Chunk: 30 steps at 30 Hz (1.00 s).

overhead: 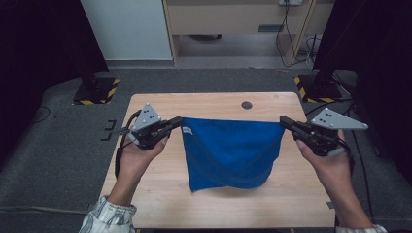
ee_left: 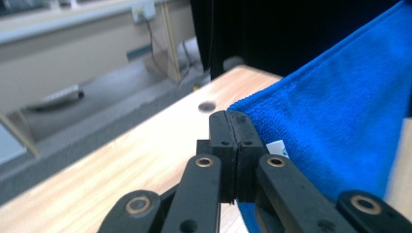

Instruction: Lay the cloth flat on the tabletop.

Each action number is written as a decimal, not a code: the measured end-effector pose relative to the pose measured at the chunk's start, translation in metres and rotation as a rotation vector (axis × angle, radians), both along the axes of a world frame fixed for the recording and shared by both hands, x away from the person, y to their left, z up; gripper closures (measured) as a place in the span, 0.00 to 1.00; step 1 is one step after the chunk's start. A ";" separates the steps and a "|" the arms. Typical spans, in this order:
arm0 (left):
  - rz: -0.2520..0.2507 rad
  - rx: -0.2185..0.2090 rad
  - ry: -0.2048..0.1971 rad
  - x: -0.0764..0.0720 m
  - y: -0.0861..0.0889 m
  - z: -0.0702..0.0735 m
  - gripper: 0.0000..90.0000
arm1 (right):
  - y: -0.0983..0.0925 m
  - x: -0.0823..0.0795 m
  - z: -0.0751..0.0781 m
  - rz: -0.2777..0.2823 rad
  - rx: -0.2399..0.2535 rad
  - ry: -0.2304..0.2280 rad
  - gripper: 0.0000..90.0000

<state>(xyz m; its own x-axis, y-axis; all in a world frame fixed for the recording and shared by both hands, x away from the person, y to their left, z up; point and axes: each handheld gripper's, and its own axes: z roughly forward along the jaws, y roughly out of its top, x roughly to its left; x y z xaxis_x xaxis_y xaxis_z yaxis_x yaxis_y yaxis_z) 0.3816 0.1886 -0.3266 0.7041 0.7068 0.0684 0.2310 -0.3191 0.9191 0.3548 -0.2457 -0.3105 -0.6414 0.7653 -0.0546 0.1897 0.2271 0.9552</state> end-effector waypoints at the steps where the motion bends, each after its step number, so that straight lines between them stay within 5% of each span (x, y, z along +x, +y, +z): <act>1: 0.005 0.005 0.015 0.007 0.000 -0.006 0.99 | 0.002 0.006 -0.005 -0.004 -0.003 0.015 1.00; 9: 0.038 0.017 0.062 0.031 0.001 -0.026 0.99 | 0.009 0.049 -0.036 -0.040 -0.023 0.074 1.00; 30: 0.095 0.027 0.137 0.079 -0.013 -0.060 0.99 | 0.010 0.092 -0.073 -0.105 -0.054 0.145 1.00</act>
<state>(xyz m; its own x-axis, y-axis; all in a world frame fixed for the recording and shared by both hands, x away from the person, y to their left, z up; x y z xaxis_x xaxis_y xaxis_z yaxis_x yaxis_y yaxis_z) 0.4602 0.1755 -0.3868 0.6381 0.7699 -0.0038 0.3844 -0.3143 0.8681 0.4470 -0.2355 -0.3834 -0.5619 0.8271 -0.0101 0.3505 0.2492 0.9028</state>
